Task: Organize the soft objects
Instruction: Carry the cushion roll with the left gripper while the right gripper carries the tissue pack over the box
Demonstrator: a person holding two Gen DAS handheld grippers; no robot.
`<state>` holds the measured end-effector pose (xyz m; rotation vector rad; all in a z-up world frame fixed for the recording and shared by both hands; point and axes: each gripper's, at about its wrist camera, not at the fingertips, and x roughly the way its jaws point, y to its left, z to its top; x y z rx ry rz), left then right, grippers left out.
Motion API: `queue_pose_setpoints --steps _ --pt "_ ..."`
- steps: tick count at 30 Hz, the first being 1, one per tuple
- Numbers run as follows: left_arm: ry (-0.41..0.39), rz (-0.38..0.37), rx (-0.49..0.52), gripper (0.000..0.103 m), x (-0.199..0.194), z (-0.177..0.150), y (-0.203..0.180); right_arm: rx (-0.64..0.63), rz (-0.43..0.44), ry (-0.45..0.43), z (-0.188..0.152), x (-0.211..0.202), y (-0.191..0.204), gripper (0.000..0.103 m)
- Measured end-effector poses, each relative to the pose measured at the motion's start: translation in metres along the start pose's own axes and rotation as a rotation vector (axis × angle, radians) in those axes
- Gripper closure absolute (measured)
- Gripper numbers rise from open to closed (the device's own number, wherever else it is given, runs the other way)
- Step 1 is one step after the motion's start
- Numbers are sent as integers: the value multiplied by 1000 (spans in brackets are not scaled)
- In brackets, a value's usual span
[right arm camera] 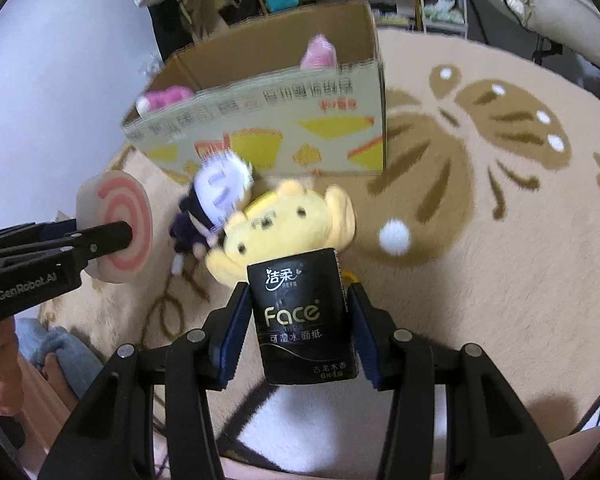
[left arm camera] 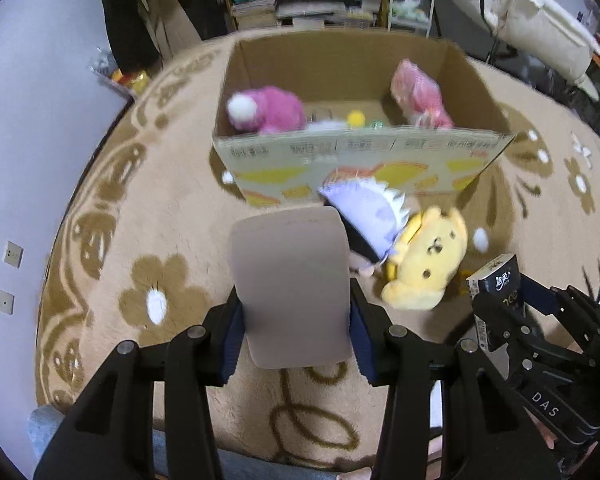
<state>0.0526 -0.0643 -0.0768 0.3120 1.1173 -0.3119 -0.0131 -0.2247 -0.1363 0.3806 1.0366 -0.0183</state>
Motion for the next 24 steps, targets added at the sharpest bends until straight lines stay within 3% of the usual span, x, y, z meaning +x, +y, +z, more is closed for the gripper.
queue_pose_setpoints --steps 5,12,24 --pt "-113 40 37 58 -23 -2 -10 2 9 -120 3 -24 -1 52" --pt "-204 47 71 58 -47 2 -15 -25 -19 -291 17 -61 11 52" --pt "-346 65 72 58 -68 26 -9 -47 -16 -364 38 -77 13 52"
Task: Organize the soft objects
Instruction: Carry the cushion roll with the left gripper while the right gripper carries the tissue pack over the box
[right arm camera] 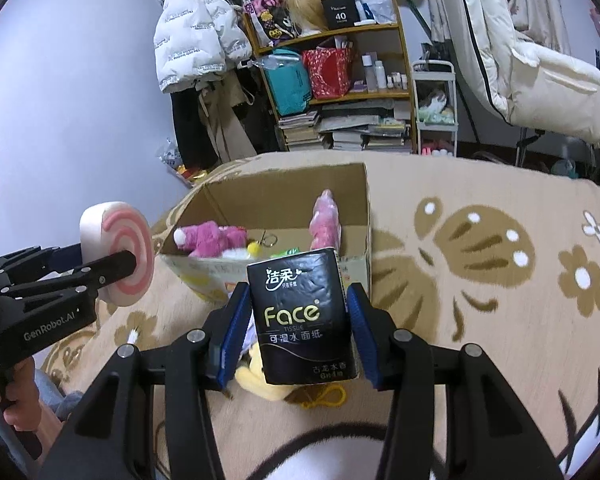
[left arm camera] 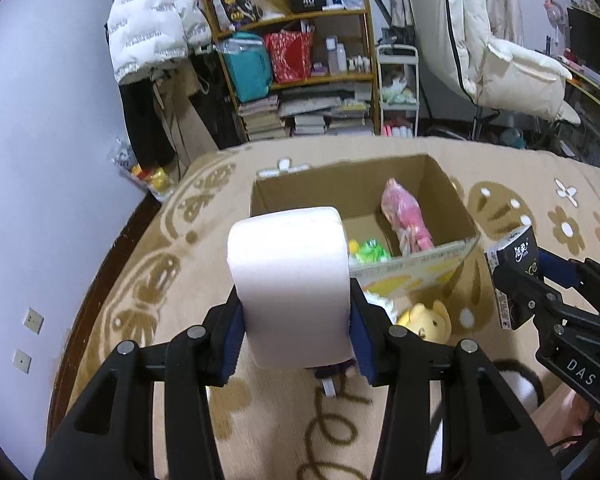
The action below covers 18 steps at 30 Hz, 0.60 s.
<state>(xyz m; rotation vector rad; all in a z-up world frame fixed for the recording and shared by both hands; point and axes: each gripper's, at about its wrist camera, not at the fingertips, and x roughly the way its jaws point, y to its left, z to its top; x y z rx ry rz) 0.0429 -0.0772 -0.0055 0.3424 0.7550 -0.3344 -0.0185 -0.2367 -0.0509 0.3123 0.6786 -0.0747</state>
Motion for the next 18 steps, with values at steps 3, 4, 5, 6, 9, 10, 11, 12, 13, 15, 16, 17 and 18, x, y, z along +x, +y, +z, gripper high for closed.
queue_pose_setpoints --steps 3,4,5,6,9,10,11,12,13,15,16,17,18 --pt "-32 -4 -9 58 2 8 2 -4 2 -10 7 3 -1 52" --pt "-36 -6 -12 58 3 9 3 -6 3 -13 10 3 0 52" --pt "-40 -10 -20 58 5 11 3 -10 4 -16 12 4 -1 52" --pt "-39 -14 -25 58 9 14 3 -14 3 -19 14 5 0 52" --pt "-31 -21 -36 58 17 22 3 -26 0 -24 21 10 0 52" --pt "-33 -21 -39 58 19 25 3 -27 -2 -26 23 11 -1 52" --pt "-36 -22 -42 58 21 27 3 -26 -2 -30 25 13 -1 52" --pt "-39 -22 -43 58 24 30 3 -24 -1 -33 26 14 -2 52" --pt "-41 -21 -45 58 26 32 4 -24 -1 -35 27 16 -2 52" --pt "-39 -26 -54 58 31 37 7 -26 0 -37 28 17 -2 52" --pt "-39 -31 -62 58 32 37 9 -28 0 -37 28 18 -2 52" --pt "-43 -40 -79 58 34 39 12 -31 -2 -36 29 19 -2 52" --pt "-47 -44 -86 58 35 40 14 -33 -3 -34 31 21 -1 52"
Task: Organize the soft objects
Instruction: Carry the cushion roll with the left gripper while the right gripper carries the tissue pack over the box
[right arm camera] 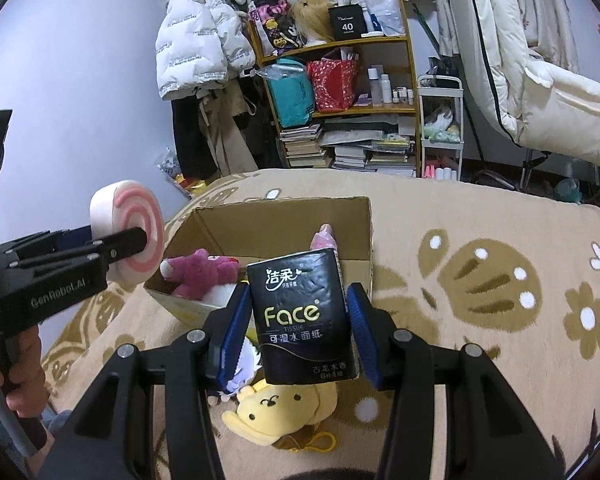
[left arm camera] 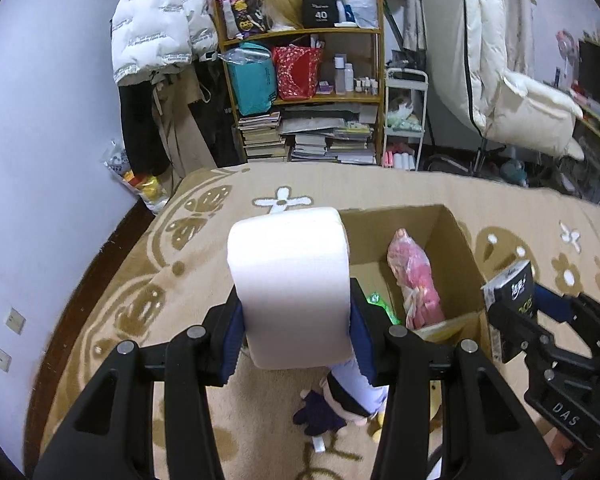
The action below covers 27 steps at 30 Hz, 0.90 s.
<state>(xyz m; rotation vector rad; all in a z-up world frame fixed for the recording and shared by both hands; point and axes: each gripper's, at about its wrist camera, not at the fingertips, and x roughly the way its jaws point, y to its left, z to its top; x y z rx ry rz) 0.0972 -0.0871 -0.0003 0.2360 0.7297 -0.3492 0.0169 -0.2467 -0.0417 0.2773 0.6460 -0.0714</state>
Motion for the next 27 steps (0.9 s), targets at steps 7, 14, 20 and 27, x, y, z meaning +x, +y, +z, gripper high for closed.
queue_pose_setpoints --steps 7,14,20,27 --pt "-16 39 17 58 17 14 7 -26 21 -5 15 18 -1 52" --pt "-24 55 8 58 43 25 10 -91 17 -22 35 38 7 52" --pt "8 14 -7 58 64 24 13 -93 28 -12 37 55 9 52" --pt "56 -35 -4 57 86 19 8 -70 42 23 33 79 7 51"
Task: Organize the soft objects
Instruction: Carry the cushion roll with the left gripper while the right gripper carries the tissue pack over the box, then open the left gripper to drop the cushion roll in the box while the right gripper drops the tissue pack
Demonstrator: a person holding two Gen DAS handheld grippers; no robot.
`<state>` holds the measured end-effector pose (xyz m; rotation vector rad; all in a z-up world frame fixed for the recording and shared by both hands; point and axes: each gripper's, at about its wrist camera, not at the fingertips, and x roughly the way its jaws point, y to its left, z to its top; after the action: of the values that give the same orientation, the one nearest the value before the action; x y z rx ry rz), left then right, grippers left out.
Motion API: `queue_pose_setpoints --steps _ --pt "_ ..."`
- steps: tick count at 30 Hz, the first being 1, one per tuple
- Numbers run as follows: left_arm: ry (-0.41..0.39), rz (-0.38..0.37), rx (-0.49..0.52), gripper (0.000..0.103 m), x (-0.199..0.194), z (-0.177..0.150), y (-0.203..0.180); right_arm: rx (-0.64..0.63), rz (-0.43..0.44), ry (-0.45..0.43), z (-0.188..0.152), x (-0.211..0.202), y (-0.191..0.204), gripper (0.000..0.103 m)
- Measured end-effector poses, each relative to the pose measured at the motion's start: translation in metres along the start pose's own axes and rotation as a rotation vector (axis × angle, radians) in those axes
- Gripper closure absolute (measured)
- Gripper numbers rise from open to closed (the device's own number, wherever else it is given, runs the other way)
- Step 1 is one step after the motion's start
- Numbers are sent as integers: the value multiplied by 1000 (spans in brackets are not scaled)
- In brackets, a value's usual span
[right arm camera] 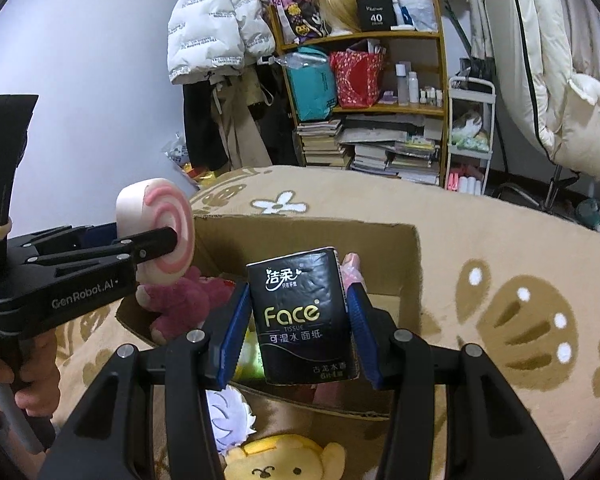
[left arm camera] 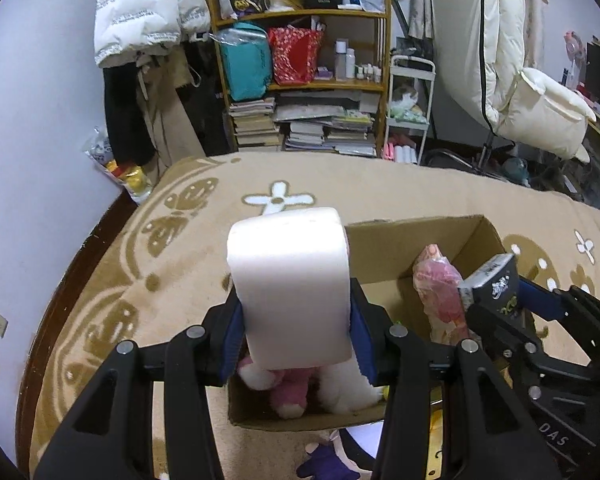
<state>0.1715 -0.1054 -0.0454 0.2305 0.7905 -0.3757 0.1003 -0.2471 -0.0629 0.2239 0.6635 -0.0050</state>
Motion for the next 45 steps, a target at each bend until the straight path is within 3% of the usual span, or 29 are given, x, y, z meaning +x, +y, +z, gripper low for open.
queue_pose_setpoints --steps 4,18,23,29,31,34,39,42,45 --pt "40 -66 -50 57 9 -2 3 -1 -4 23 -2 14 0 51" --pt "87 -63 -18 55 22 -11 -4 12 -2 66 -8 33 -4 51" --pt "105 -37 5 42 22 -13 -10 23 -5 80 -9 31 -7 49" --pt "93 -13 17 28 13 -13 -10 27 -4 75 -8 24 -10 39" --pt "78 3 19 19 7 -12 -9 30 -12 80 -8 21 -11 29" --pt "78 5 1 18 1 -12 -4 51 -11 77 -9 14 -14 13" --pt "102 -9 -52 16 -10 -14 7 30 -36 80 -12 1 -12 9" --pt "95 9 -52 7 -20 -18 10 31 -37 86 -14 -5 -11 1" --pt "94 32 -38 6 -31 -24 12 25 -35 77 -18 -15 -9 1"
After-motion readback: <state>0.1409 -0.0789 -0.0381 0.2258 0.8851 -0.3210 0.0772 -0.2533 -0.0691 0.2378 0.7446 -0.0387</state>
